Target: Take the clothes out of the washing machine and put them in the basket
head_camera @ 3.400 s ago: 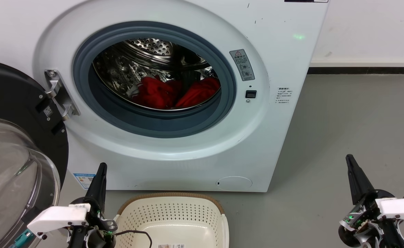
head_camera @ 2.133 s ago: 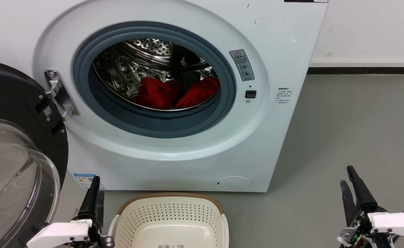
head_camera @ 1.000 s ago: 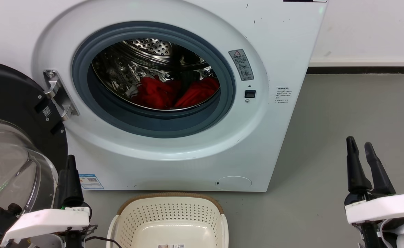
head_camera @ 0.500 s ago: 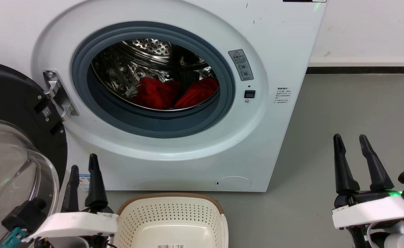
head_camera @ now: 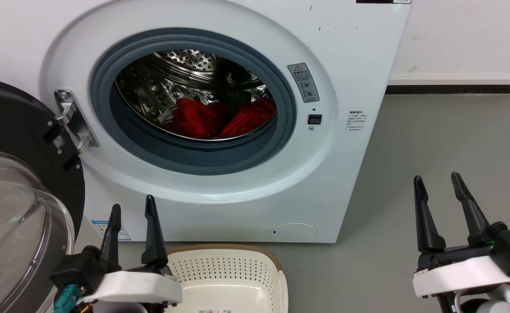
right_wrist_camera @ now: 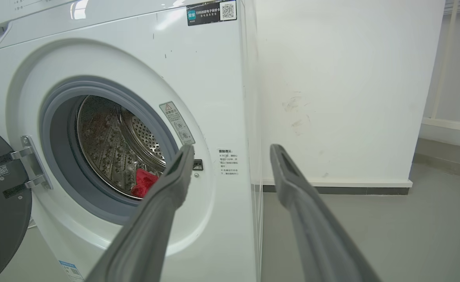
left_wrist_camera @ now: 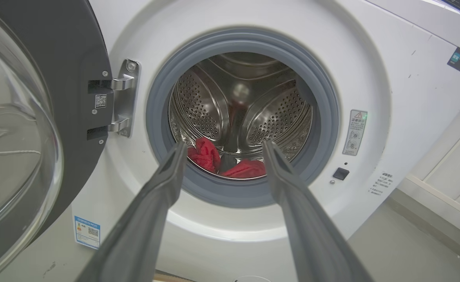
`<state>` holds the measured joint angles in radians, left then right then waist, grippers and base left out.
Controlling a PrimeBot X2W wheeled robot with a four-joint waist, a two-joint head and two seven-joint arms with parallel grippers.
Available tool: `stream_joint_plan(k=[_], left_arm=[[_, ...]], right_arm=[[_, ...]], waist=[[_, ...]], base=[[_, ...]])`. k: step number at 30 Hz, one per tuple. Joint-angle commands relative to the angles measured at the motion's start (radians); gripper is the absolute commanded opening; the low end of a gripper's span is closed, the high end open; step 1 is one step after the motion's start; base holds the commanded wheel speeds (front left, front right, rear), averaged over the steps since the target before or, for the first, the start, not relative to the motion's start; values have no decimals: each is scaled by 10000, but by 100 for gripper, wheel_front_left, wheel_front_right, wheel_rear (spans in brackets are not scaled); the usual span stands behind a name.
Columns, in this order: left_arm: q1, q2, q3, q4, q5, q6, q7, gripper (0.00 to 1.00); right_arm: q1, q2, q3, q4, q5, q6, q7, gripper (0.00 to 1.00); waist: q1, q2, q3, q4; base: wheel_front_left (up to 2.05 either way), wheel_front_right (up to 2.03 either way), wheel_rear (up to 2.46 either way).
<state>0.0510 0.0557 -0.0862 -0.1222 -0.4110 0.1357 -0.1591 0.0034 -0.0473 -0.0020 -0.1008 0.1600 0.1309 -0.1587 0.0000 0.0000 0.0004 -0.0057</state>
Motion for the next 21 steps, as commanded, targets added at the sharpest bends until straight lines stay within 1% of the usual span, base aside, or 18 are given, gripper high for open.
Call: stream_joint_plan(k=[1, 4, 10, 17, 21], left_arm=[[14, 168, -237, -102, 372, 147, -105, 100], [173, 189, -442, 48, 380, 232, -176, 100], [306, 260, -571, 241, 882, 25, -317, 100], [478, 304, -657, 645, 1587, 123, -481, 100], [517, 307, -710, 693, 1814, 71, -540, 100]], right_arm=[[90, -50, 40, -142, -415, -3, -122, 100], [200, -49, 46, 52, -753, -3, -186, 100], [333, -48, 46, 335, -1350, -3, -317, 100], [434, -48, 111, 584, -2028, -3, -480, 100], [503, -48, 58, 659, -2187, -3, -540, 100]], waist=[[0, 0, -7, 0], [0, 0, -23, 4], [0, 0, -65, 14], [0, 0, -122, 15], [0, 0, -140, 17]], base=[[0, 0, 0], [0, 0, 0], [0, 0, 0], [0, 0, 0], [0, 0, 0]])
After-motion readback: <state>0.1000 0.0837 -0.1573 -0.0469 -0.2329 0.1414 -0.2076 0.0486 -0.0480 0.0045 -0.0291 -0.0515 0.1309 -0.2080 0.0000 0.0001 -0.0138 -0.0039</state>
